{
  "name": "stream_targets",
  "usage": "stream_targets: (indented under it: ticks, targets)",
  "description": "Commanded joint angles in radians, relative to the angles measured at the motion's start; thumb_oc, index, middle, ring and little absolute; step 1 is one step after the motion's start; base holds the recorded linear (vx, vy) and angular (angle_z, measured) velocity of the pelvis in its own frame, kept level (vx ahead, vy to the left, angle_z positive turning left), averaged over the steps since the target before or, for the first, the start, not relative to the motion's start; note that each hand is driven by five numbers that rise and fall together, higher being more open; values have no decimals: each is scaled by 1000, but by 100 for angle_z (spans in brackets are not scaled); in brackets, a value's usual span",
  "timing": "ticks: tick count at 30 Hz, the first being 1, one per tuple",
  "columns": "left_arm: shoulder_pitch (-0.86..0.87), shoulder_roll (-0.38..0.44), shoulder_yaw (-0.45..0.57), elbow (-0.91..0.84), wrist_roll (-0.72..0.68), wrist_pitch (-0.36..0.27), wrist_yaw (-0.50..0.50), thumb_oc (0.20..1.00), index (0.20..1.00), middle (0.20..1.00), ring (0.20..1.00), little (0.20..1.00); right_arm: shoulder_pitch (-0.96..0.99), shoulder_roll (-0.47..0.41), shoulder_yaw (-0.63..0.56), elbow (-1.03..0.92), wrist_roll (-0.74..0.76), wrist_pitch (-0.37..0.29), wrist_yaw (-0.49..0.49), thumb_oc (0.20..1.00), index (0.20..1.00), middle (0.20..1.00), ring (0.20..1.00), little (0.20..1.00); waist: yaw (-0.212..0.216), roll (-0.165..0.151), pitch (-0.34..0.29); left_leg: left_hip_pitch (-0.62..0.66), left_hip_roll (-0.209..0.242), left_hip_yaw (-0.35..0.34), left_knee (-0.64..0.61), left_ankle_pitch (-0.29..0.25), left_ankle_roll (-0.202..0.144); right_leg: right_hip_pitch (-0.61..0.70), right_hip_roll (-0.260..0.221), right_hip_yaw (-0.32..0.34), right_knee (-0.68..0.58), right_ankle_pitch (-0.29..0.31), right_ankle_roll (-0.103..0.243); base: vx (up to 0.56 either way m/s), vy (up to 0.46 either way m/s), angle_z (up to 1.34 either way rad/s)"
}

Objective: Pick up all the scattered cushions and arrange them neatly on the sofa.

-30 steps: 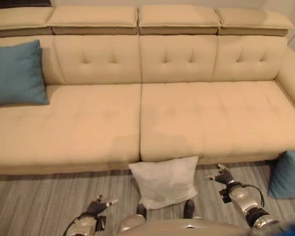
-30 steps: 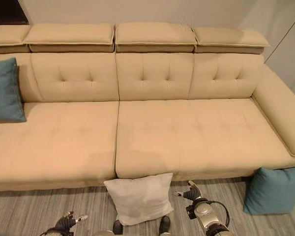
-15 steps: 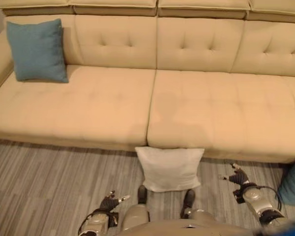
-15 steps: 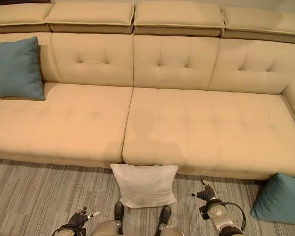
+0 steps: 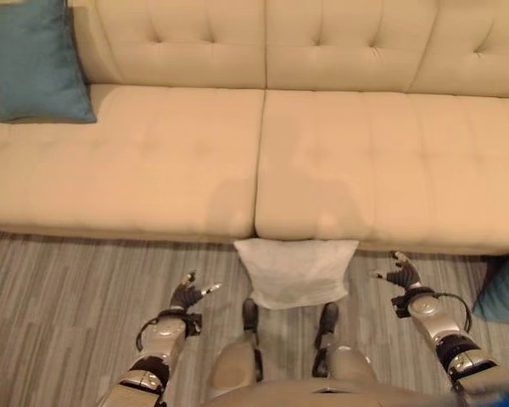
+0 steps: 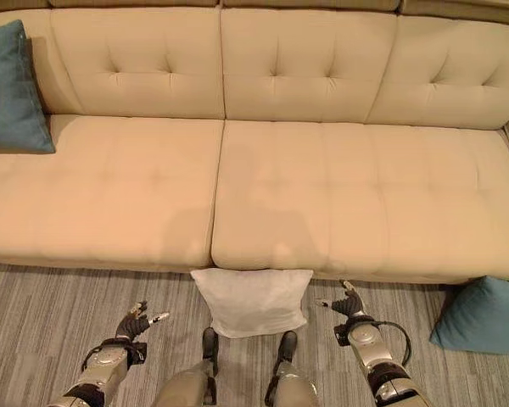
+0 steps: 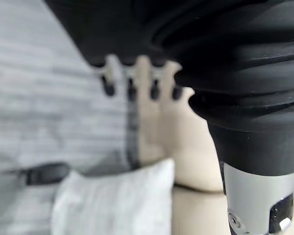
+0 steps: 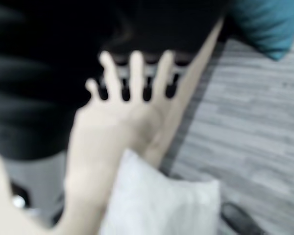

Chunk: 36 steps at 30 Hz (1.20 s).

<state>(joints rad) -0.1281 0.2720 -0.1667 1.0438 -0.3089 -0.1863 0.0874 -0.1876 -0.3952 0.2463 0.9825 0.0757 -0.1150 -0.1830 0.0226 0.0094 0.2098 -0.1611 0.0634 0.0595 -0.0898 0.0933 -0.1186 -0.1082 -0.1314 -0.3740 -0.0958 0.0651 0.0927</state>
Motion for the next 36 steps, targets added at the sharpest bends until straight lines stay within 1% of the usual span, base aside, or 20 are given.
stream_targets:
  ticks: [1, 2, 3, 4, 7, 9, 12, 13, 14, 15, 17, 18, 19, 20, 21, 23, 28, 30, 33, 36]
  targets:
    - [1, -12, -5, 75, -18, -20, 0, 1000, 1000, 1000, 1000, 1000, 4, -2, -11, 16, 11, -23, -24, 1000, 1000, 1000, 1000, 1000, 7, -31, -41, -13, -6, 38, 39, -36, 15, -37, -25, 24, 50, -30, 38, 4, -34, 85]
    - [6, -22, -8, 83, -13, -17, -2, 1000, 1000, 1000, 1000, 1000, 11, -4, -17, 22, 10, -23, -23, 1000, 1000, 1000, 1000, 1000, 2, -27, -49, 9, -3, 47, 37, -47, 16, -32, -26, 15, 46, -27, 36, 45, -2, 35]
    - [21, -35, -9, 100, -5, -16, -8, 1000, 1000, 1000, 1000, 1000, 20, -5, -17, 29, 4, -23, -22, 1000, 1000, 1000, 1000, 1000, -6, -22, -62, 64, 0, 48, 30, -74, 14, -21, -18, 16, 39, -26, 35, 86, 27, 20]
    - [36, -50, -10, 97, -8, -12, -11, 1000, 1000, 1000, 1000, 1000, 36, 0, -17, 35, -5, -22, -19, 1000, 1000, 1000, 1000, 1000, -20, -11, -78, 87, -1, 52, 10, -71, 13, -15, -9, 18, 31, -20, 37, 68, 66, 13]
    - [43, -54, -25, 88, 8, -12, -9, 1000, 1000, 1000, 1000, 1000, 37, 8, -13, 38, -5, -21, -20, 1000, 1000, 1000, 1000, 1000, -21, -18, -82, 96, -12, 69, 3, -90, 24, -8, -15, 59, 9, 9, 54, -1, 90, -1]
    - [41, -51, -22, 85, 6, -10, -7, 1000, 1000, 1000, 1000, 1000, 30, 15, -10, 48, -4, -18, -18, 1000, 1000, 1000, 1000, 1000, -16, -21, -76, 100, -16, 76, 3, -95, 29, -12, -19, 71, 9, 17, 60, -32, 31, -20]
    - [43, -29, -5, 91, 0, -11, -4, 1000, 1000, 1000, 1000, 1000, 13, 29, 8, 58, -5, -13, -6, 1000, 1000, 1000, 1000, 1000, -7, -26, -65, 104, -13, 87, 5, -92, 35, -25, -17, 87, 47, 7, 57, -22, -22, -22]
    - [42, -29, -4, 91, 0, -11, -4, 1000, 1000, 1000, 1000, 1000, 12, 29, 9, 59, -5, -13, -6, 1000, 1000, 1000, 1000, 1000, -7, -26, -65, 104, -13, 87, 4, -92, 35, -25, -17, 88, 48, 7, 57, 22, -117, -10]
    - [48, -21, 12, 103, -8, -10, -1, 1000, 1000, 1000, 1000, 1000, 18, 29, 12, 68, -5, -10, -2, 1000, 1000, 1000, 1000, 1000, 0, -27, -68, 95, -5, 84, 3, -71, 22, -17, -8, 78, 21, 6, 54, -15, -100, 2]
    - [44, -22, 13, 106, -15, -12, -2, 1000, 1000, 1000, 1000, 1000, 15, 24, 12, 72, -1, -8, -2, 1000, 1000, 1000, 1000, 1000, 2, -30, -67, 79, -3, 84, 3, -57, 14, -20, -9, 69, 9, 8, 55, -61, -113, 6]
    - [38, -23, 11, 108, -18, -13, -3, 1000, 1000, 1000, 1000, 1000, 11, 19, 10, 76, 2, -9, -4, 1000, 1000, 1000, 1000, 1000, 4, -33, -68, 56, -4, 76, 3, -44, 8, -32, -15, 59, 9, 8, 55, -75, -32, 28]
    - [38, -24, 9, 111, -16, -12, -5, 1000, 1000, 1000, 1000, 1000, 12, 16, 9, 79, 3, -8, -4, 1000, 1000, 1000, 1000, 1000, 4, -34, -72, 50, -7, 74, 3, -50, 10, -41, -18, 51, 9, 9, 57, -91, -29, 47]
    - [34, -35, 9, 132, -6, -9, -7, 1000, 1000, 1000, 1000, 1000, 11, 10, 2, 82, 2, -11, -8, 1000, 1000, 1000, 1000, 1000, -4, -36, -82, 71, -4, 78, 3, -82, 11, -59, -28, 32, 9, 14, 60, -111, -26, 48]
    - [47, -47, 7, 145, 9, -11, -9, 1000, 1000, 1000, 1000, 1000, 18, 11, 1, 78, 0, -13, -7, 1000, 1000, 1000, 1000, 1000, -12, -30, -91, 112, -2, 68, 11, -107, 7, -62, -20, 27, 9, 10, 61, -77, 3, 34]
    - [57, -62, 5, 145, 6, -6, -14, 1000, 1000, 1000, 1000, 1000, 23, 13, 1, 84, -6, -12, -6, 1000, 1000, 1000, 1000, 1000, -23, -19, -102, 125, 4, 89, 3, -102, 3, -56, -13, 20, 9, 11, 61, 1, 27, 26]
    - [71, -64, 10, 146, 11, -1, -16, 1000, 1000, 1000, 1000, 1000, 29, 16, 3, 86, -12, -9, -5, 1000, 1000, 1000, 1000, 1000, -22, -15, -106, 127, 4, 91, 3, -110, 6, -50, -8, 31, 9, 13, 59, 19, 42, 11]
    - [71, -52, 22, 156, 17, 5, -14, 1000, 1000, 1000, 1000, 1000, 31, 36, 13, 108, -12, -5, 2, 1000, 1000, 1000, 1000, 1000, -10, -30, -100, 146, -3, 101, 3, -116, 21, -33, -16, 51, 9, 30, 65, 35, 31, -6]
    - [70, -47, 20, 153, 25, 4, -13, 1000, 1000, 1000, 1000, 1000, 30, 38, 16, 110, -13, -5, 4, 1000, 1000, 1000, 1000, 1000, -7, -32, -100, 150, -4, 106, 3, -119, 24, -31, -17, 58, 9, 27, 66, 35, 6, -5]
    - [68, -32, 19, 134, 24, 5, -11, 1000, 1000, 1000, 1000, 1000, 28, 33, 16, 94, -5, -1, 8, 1000, 1000, 1000, 1000, 1000, -10, -34, -99, 149, 2, 107, 11, -118, 23, -26, -9, 68, 9, 23, 60, 52, -71, -7]
    - [67, -23, 29, 124, 6, 5, -8, 1000, 1000, 1000, 1000, 1000, 30, 29, 19, 79, -4, 1, 12, 1000, 1000, 1000, 1000, 1000, -11, -35, -92, 147, 16, 105, 31, -118, 11, -16, -3, 54, 10, 11, 47, 38, -83, 1]
